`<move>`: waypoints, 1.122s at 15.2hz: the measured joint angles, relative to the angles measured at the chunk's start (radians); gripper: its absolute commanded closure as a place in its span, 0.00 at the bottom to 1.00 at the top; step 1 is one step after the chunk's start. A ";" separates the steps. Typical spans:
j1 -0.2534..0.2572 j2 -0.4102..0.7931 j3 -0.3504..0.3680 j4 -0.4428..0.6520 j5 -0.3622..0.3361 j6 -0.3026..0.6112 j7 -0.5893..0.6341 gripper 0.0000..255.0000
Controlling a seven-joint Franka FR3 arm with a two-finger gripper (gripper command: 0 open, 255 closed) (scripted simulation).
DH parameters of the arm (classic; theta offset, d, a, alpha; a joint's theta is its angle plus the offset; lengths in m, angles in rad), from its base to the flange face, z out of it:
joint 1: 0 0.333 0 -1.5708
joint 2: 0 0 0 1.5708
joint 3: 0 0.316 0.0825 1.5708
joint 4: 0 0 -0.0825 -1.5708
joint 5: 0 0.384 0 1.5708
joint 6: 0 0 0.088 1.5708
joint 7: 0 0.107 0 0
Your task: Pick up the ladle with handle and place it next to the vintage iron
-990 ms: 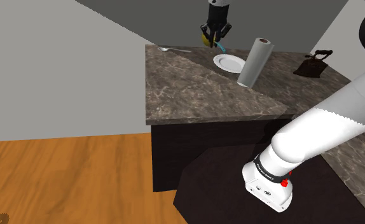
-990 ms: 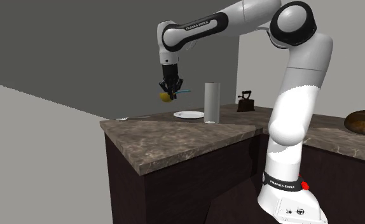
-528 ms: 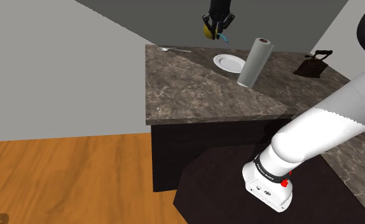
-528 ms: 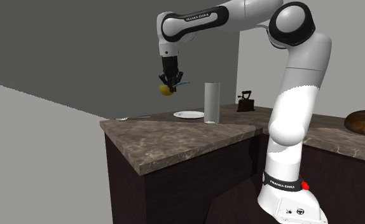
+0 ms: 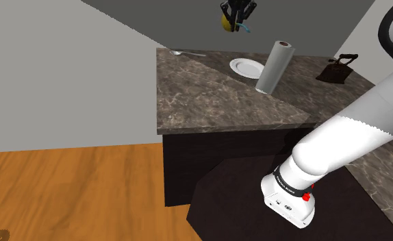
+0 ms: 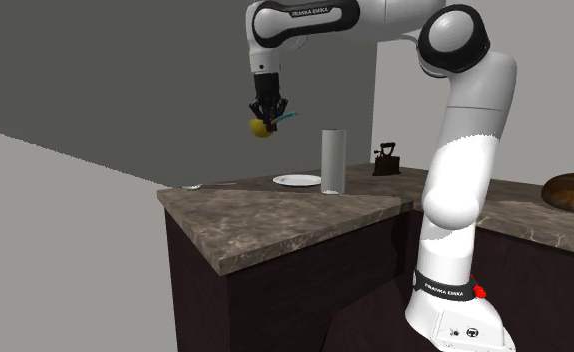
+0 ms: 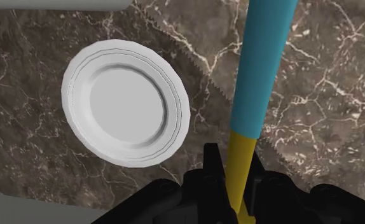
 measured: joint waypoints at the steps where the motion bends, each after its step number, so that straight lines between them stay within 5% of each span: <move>1: 0.001 0.002 0.001 0.015 0.000 -0.013 -0.001 1.00; 17: -0.092 -0.364 -0.178 -0.313 -0.044 -0.004 -0.266 1.00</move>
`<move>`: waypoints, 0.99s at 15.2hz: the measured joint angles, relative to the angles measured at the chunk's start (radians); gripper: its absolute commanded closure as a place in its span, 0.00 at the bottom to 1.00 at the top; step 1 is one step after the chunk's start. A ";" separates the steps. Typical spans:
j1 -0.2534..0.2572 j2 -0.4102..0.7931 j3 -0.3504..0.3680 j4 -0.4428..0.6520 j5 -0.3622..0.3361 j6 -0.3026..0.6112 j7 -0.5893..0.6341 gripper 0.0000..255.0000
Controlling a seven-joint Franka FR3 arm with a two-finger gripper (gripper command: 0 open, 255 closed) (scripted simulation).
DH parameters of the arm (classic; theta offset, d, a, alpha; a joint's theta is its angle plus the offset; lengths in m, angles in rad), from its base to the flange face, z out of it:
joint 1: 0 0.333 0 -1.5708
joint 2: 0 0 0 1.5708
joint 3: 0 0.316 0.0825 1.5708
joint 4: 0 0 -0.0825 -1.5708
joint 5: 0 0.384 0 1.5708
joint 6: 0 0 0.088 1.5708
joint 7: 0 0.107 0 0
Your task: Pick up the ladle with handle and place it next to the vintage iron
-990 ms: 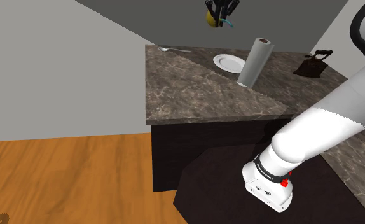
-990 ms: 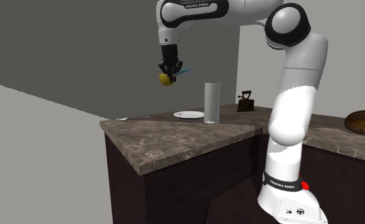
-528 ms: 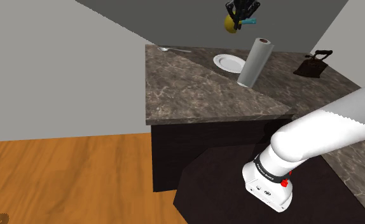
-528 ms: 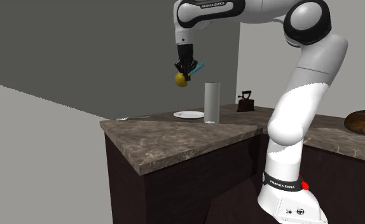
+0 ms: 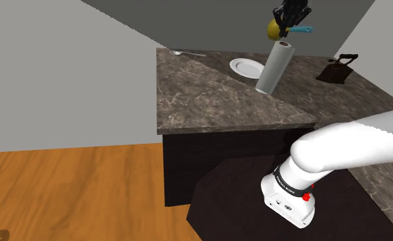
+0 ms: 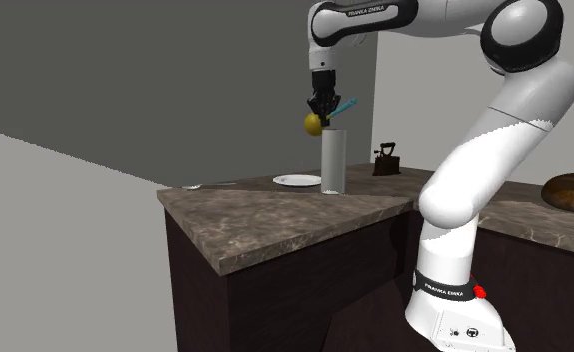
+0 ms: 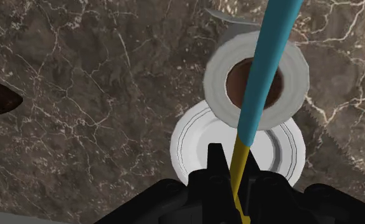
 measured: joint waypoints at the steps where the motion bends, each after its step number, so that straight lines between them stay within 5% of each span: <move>1: -0.007 -0.021 -0.017 -0.016 -0.009 0.000 -0.022 1.00; 15: -0.106 -0.220 -0.246 -0.131 -0.151 -0.009 -0.317 1.00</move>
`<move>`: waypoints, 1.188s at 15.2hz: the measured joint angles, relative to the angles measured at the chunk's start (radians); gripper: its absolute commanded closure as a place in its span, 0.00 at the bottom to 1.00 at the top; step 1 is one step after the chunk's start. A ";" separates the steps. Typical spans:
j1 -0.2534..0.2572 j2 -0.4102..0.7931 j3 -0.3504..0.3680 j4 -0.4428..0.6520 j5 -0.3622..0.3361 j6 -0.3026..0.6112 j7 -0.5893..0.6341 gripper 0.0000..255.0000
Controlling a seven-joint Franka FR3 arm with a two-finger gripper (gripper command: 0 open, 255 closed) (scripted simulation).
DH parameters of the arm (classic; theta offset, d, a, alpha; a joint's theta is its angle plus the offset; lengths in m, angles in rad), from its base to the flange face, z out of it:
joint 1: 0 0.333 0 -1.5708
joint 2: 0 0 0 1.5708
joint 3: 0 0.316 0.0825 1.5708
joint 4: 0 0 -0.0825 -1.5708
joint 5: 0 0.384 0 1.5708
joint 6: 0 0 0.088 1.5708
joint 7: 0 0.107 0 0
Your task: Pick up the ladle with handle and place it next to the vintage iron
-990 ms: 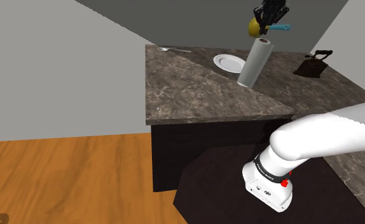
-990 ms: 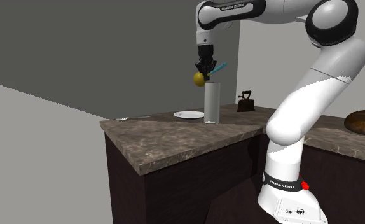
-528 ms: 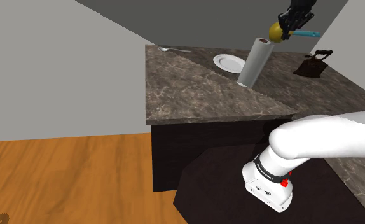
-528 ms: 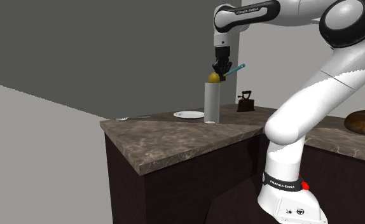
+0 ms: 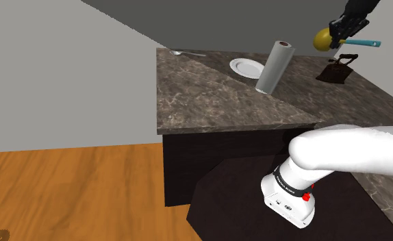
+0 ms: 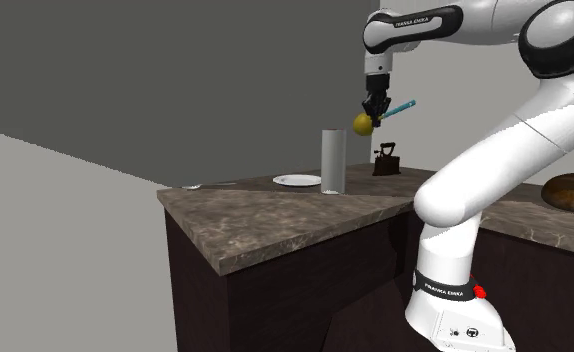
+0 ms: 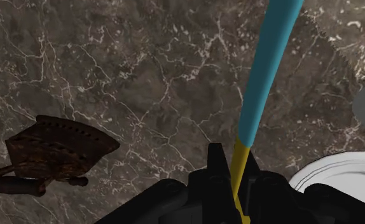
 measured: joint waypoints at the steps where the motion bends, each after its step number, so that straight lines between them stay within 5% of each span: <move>1: -0.008 -0.008 -0.024 -0.004 -0.015 0.005 -0.027 1.00; 18: -0.045 0.024 -0.399 0.169 -0.170 0.031 -0.435 1.00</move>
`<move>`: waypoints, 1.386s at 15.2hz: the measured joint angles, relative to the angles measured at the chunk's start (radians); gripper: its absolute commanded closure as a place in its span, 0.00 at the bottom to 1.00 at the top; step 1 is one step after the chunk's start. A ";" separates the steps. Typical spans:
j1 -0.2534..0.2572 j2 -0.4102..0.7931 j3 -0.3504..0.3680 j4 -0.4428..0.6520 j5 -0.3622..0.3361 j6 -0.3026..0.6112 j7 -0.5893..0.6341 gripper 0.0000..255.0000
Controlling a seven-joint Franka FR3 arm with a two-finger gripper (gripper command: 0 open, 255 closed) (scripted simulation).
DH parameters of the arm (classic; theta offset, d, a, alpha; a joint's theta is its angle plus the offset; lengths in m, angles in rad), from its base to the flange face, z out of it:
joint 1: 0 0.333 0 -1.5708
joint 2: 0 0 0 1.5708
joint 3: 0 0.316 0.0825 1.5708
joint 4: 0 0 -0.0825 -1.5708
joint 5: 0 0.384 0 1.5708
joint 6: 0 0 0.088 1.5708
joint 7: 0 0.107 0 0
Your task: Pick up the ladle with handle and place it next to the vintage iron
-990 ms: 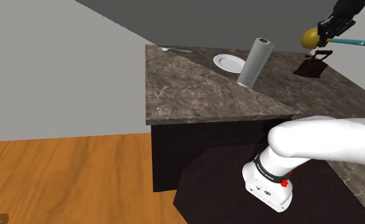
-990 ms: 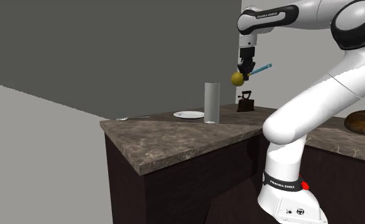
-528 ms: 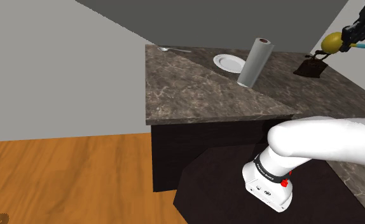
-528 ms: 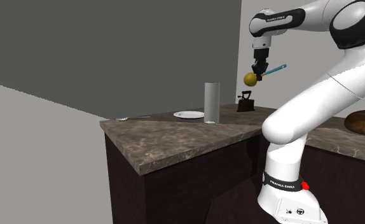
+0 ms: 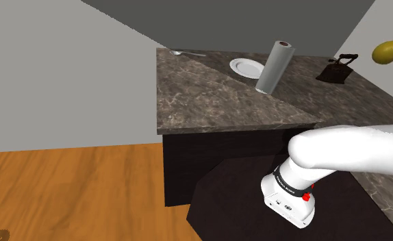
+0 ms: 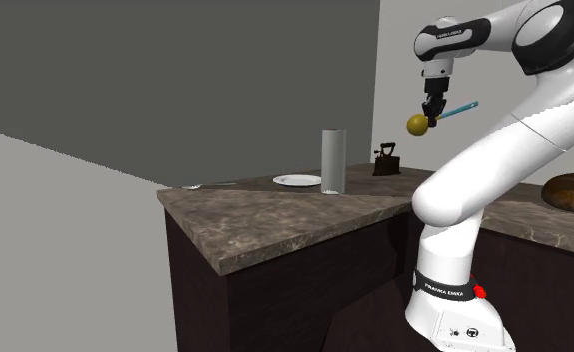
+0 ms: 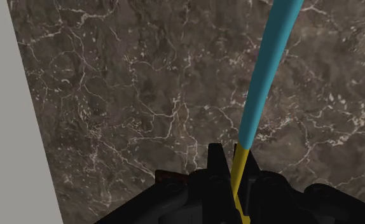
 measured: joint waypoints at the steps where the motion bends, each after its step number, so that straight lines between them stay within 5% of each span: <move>1: 0.004 0.009 -0.025 0.020 -0.004 0.000 -0.025 1.00; 8: 0.082 0.101 -0.249 0.174 -0.007 0.036 -0.198 1.00; 21: 0.052 0.052 -0.291 -0.002 -0.061 0.179 -0.174 1.00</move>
